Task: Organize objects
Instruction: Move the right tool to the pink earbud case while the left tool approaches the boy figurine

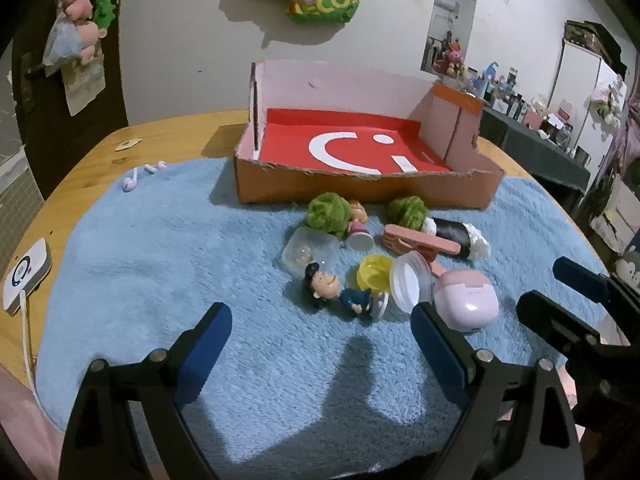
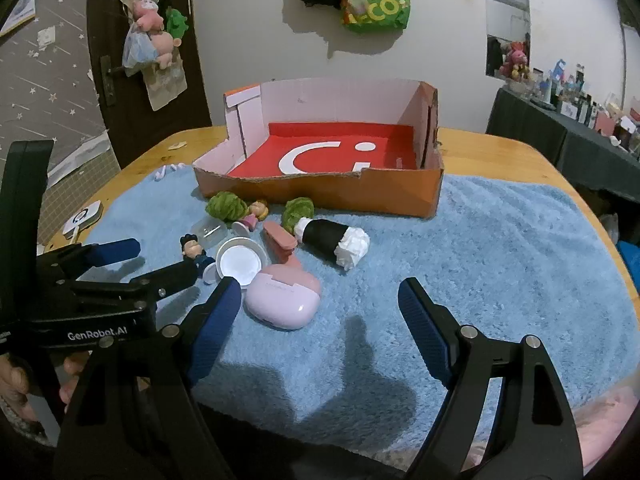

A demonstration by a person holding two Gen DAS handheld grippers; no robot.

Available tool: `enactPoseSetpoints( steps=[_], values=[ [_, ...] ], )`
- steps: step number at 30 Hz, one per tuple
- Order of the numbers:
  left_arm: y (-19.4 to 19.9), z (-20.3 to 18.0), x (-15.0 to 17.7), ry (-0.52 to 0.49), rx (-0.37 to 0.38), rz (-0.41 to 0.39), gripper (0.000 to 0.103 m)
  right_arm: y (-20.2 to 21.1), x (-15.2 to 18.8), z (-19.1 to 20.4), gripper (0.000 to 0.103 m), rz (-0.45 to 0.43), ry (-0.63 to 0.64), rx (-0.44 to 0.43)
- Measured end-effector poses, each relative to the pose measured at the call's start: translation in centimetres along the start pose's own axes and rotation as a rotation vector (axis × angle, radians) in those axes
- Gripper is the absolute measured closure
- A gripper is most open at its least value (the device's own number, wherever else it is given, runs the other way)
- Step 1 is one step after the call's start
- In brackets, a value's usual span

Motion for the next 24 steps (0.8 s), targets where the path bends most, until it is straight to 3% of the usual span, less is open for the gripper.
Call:
enactPoseSetpoints(
  steps=[24],
  values=[
    [-1.8, 0.6, 0.1, -0.010, -0.009, 0.053, 0.010, -2.5, 0.8, 0.6, 0.022, 0.078, 0.004, -0.031]
  ],
)
Point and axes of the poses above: each gripper's, at about its wrist camera, not at the fingertips, and y roughly against the way its jaws point, z to its left, x to its underside, the point moved 4 cm from there along -y, roughly the way its jaws point, and after that the axes turned 10 degrees about y, right-handed, at the moved point
